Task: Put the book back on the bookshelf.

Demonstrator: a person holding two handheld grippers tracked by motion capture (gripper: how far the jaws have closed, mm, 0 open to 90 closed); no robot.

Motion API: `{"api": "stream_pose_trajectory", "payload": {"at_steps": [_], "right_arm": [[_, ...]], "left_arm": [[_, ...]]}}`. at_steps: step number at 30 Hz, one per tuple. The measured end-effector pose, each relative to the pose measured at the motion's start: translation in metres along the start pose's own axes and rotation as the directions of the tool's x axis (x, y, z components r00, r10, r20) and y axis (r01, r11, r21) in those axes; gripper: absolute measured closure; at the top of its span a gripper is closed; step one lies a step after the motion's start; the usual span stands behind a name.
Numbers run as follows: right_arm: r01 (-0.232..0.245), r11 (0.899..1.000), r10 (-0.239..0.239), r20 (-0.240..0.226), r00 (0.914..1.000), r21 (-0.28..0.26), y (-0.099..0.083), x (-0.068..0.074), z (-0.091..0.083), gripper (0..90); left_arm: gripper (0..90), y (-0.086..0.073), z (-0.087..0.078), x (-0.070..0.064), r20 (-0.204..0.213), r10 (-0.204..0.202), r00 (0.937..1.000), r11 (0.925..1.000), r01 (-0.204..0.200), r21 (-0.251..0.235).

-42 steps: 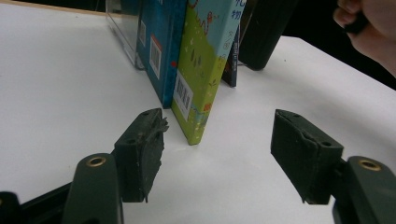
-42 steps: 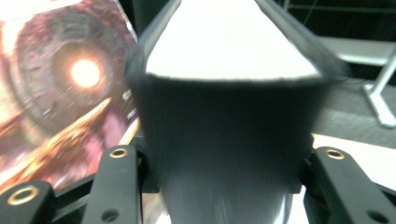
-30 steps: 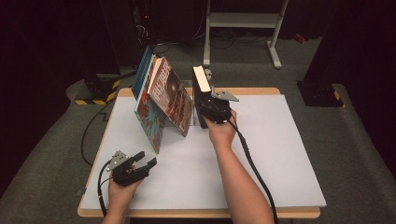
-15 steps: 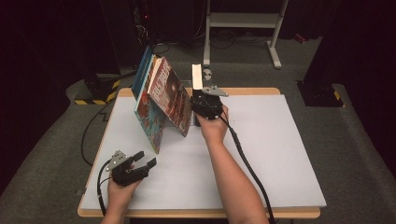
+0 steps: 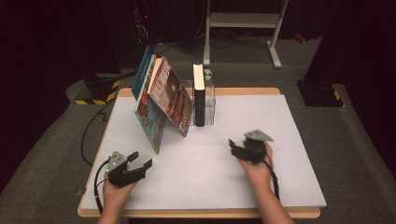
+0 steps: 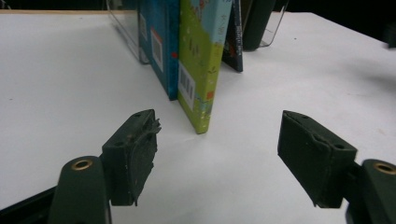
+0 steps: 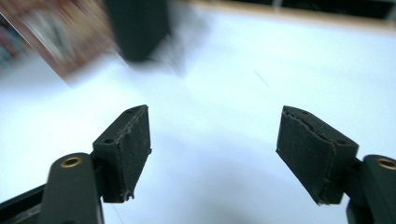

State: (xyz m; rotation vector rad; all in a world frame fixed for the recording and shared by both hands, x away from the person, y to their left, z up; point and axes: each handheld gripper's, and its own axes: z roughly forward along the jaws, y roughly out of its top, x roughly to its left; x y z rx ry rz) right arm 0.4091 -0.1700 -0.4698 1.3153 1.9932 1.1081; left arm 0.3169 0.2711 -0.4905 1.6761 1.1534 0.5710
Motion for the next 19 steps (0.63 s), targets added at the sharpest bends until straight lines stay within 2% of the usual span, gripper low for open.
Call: {"api": "stream_pose_trajectory", "payload": {"at_steps": [2,4,5,6,7,8,10,12,13,14,19], "right_arm": [[-0.038,0.999,0.038,0.029,0.9989,0.013,-0.025,-0.025,-0.023,23.8],[-0.066,0.998,0.067,0.073,0.9951,-0.007,-0.049,-0.047,-0.05,23.3],[-0.067,0.998,0.068,0.088,0.9938,-0.019,-0.057,-0.053,-0.059,23.5],[-0.067,0.998,0.068,0.088,0.9938,-0.019,-0.057,-0.053,-0.059,23.5],[-0.08,0.996,0.082,0.102,0.9914,-0.032,-0.067,-0.061,-0.071,24.1],[-0.093,0.994,0.098,0.102,0.9899,-0.057,-0.07,-0.07,-0.084,22.8],[-0.081,0.994,0.088,0.108,0.9902,-0.071,-0.068,-0.07,-0.086,22.2],[-0.078,0.994,0.085,0.087,0.9926,-0.079,-0.065,-0.068,-0.085,22.1],[-0.078,0.994,0.085,0.087,0.9926,-0.079,-0.065,-0.068,-0.085,22.1],[-0.055,0.996,0.06,0.073,0.9956,-0.067,-0.064,-0.065,-0.08,21.8],[-0.077,0.996,0.08,0.06,0.995,-0.044,-0.064,-0.068,-0.072,20.4]], "left_arm": [[28.0,0.001,-0.001,0.0,-0.02,0.011,0.9997,0.9999,-0.011,0.009],[26.7,0.002,-0.003,0.0,-0.046,0.036,0.9983,0.9989,-0.034,0.033],[25.2,0.004,-0.006,0.002,-0.074,0.054,0.9958,0.9973,-0.05,0.054],[24.1,0.004,-0.006,0.002,-0.074,0.054,0.9958,0.9973,-0.05,0.054],[24.1,0.007,-0.012,0.005,-0.101,0.056,0.9933,0.9975,-0.051,0.048],[23.7,0.008,-0.015,0.007,-0.111,0.048,0.9927,0.9981,-0.044,0.043],[21.8,0.007,-0.017,0.009,-0.134,0.029,0.9906,0.9987,-0.023,0.047],[20.0,0.006,-0.016,0.01,-0.143,0.031,0.9893,0.9982,-0.023,0.055],[20.0,0.003,-0.013,0.01,-0.142,0.026,0.9896,0.9968,-0.015,0.079],[18.9,0.002,-0.012,0.01,-0.143,0.028,0.9894,0.9957,-0.015,0.091],[17.8,0.001,-0.013,0.01,-0.137,0.014,0.9904,0.9963,-0.002,0.086]]}}
